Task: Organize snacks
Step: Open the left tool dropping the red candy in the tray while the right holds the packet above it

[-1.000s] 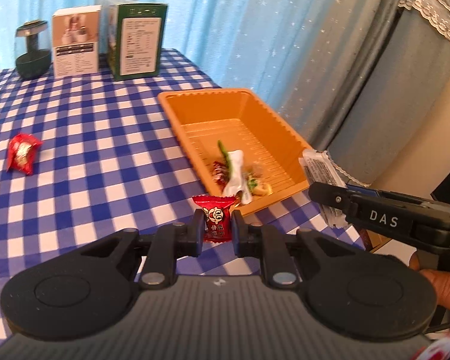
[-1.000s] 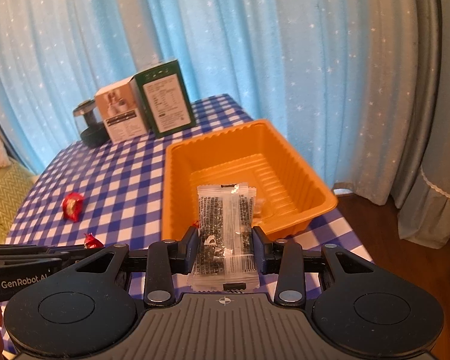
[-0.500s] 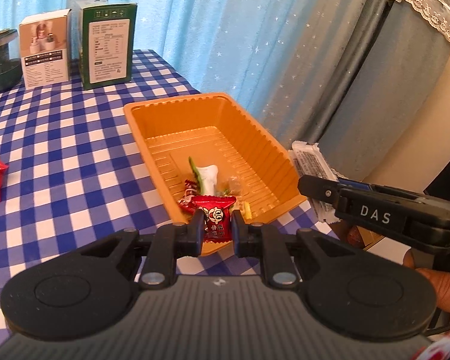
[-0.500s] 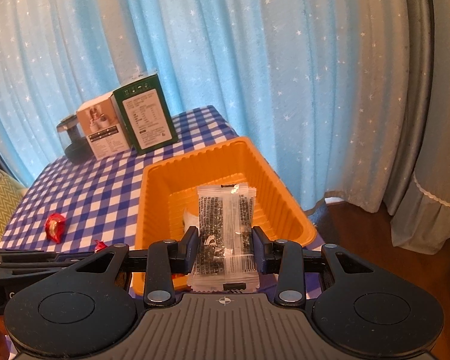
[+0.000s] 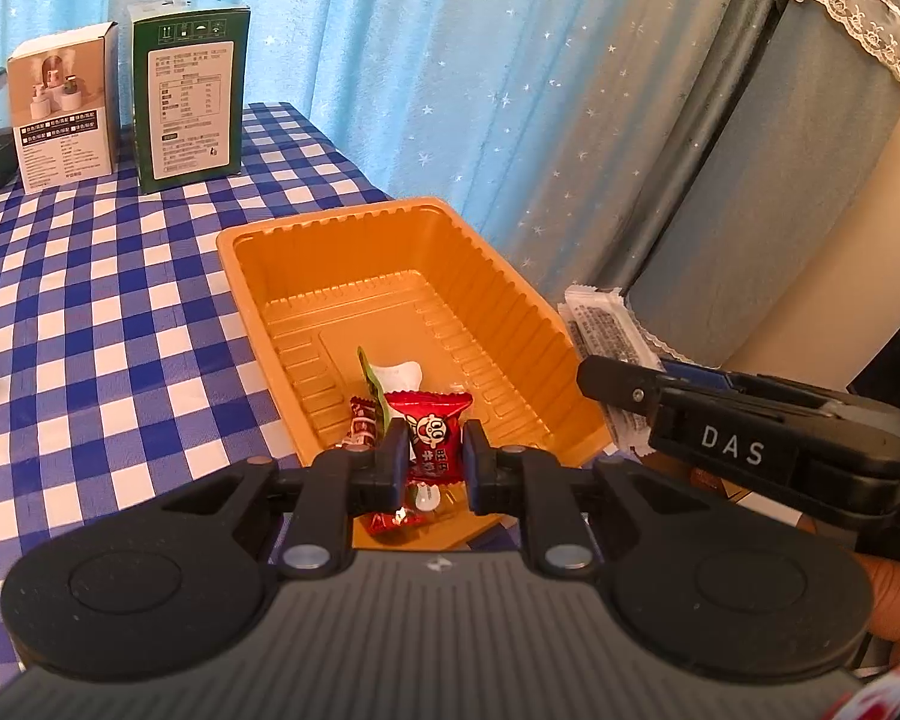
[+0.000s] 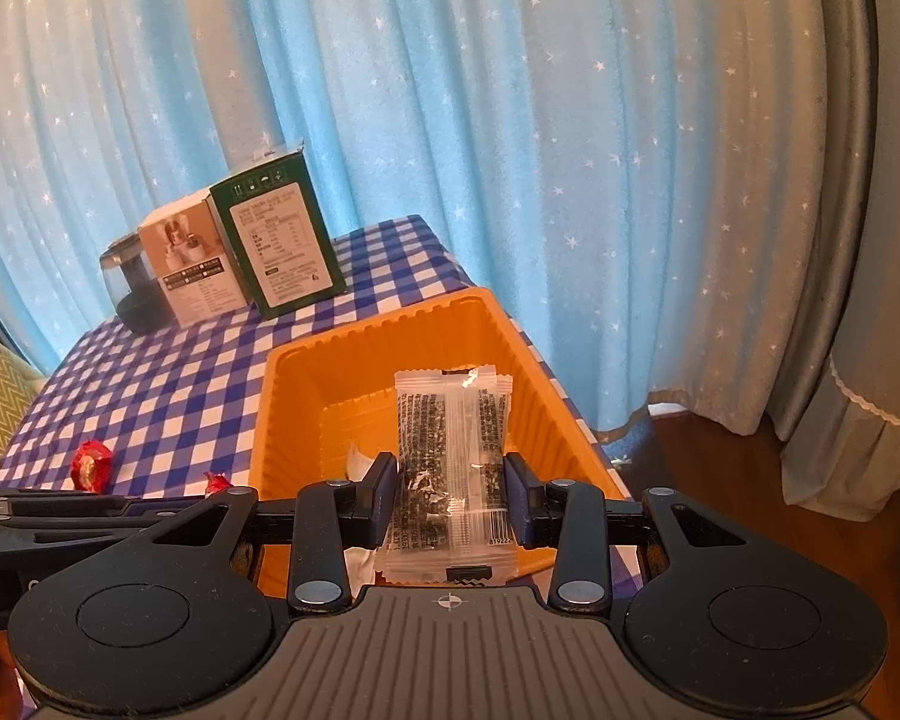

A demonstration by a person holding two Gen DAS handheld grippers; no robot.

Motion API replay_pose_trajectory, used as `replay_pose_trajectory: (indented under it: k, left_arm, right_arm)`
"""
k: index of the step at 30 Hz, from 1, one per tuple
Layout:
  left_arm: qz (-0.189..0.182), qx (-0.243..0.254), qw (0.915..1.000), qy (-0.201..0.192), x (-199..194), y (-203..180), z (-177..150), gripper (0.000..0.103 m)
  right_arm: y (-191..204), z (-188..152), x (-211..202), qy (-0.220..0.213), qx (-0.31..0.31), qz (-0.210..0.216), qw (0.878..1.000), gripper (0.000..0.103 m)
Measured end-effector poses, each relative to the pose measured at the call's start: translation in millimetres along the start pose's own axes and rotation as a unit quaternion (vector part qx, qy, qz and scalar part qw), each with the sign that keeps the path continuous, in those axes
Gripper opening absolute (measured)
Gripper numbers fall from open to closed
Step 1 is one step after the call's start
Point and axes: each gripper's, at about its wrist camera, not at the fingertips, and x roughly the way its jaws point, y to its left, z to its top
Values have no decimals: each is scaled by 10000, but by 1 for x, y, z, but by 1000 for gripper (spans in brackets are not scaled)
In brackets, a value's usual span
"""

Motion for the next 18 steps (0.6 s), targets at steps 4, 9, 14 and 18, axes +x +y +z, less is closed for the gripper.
replay_pose_trajectory:
  k: [4, 9, 14, 18]
  left_arm:
    - [23, -23, 10000, 20, 7, 5, 5, 16]
    - [66, 0, 10000, 54, 18, 9, 11, 16]
    - [126, 57, 9998, 104, 30, 12, 16, 16]
    - [146, 109, 9997, 172, 39, 13, 19, 16]
  right_arm:
    - [0, 3, 7, 3, -27, 20, 10000, 38]
    - [1, 7, 21, 46, -41, 23, 10000, 38]
    - [0, 9, 32, 82, -45, 17, 10000, 38]
    - [-3, 11, 36, 74, -5, 16, 10000, 38]
